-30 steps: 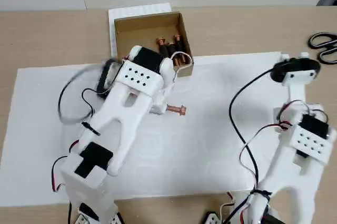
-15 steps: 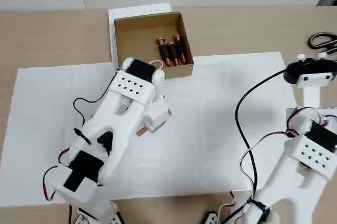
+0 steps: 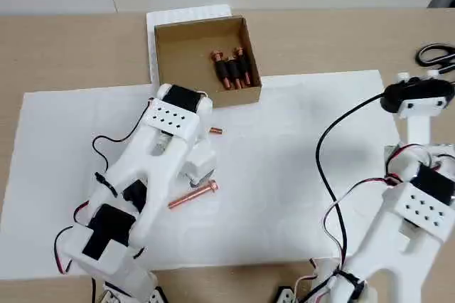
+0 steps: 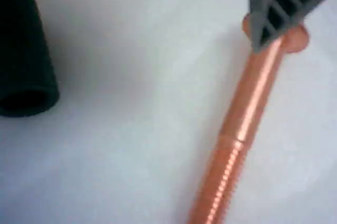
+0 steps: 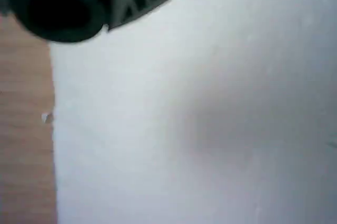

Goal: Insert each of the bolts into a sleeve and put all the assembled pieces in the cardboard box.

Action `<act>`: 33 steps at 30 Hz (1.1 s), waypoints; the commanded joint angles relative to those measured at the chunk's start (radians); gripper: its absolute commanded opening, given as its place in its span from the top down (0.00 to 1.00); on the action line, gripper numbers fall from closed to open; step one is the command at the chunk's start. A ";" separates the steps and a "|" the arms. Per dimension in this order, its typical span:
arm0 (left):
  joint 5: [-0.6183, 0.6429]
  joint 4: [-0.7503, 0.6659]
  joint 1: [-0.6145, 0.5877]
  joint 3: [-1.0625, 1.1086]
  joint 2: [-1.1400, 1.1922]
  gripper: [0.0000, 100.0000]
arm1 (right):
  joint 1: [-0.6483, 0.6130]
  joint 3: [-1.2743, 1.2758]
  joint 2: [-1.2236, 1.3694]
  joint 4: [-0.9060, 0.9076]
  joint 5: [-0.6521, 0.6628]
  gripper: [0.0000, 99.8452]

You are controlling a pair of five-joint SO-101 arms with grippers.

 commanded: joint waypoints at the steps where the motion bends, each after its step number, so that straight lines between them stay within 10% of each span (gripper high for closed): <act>1: -0.114 0.020 0.000 -0.024 -0.051 0.63 | -0.004 -0.025 -0.036 -0.005 0.005 1.00; 15: -1.823 0.017 0.029 -0.191 -0.051 0.63 | -0.021 -0.023 -0.035 0.002 -0.002 1.00; 20: -2.133 0.018 0.037 -0.185 -0.043 0.63 | -0.022 -0.023 -0.035 0.027 -0.026 1.00; 27: -2.231 0.002 0.060 -0.151 -0.032 0.63 | -0.064 -0.002 -0.044 0.031 -0.048 1.00; 33: -2.699 0.012 -0.003 -0.157 0.025 0.63 | -0.105 -0.002 -0.045 0.018 -0.046 1.00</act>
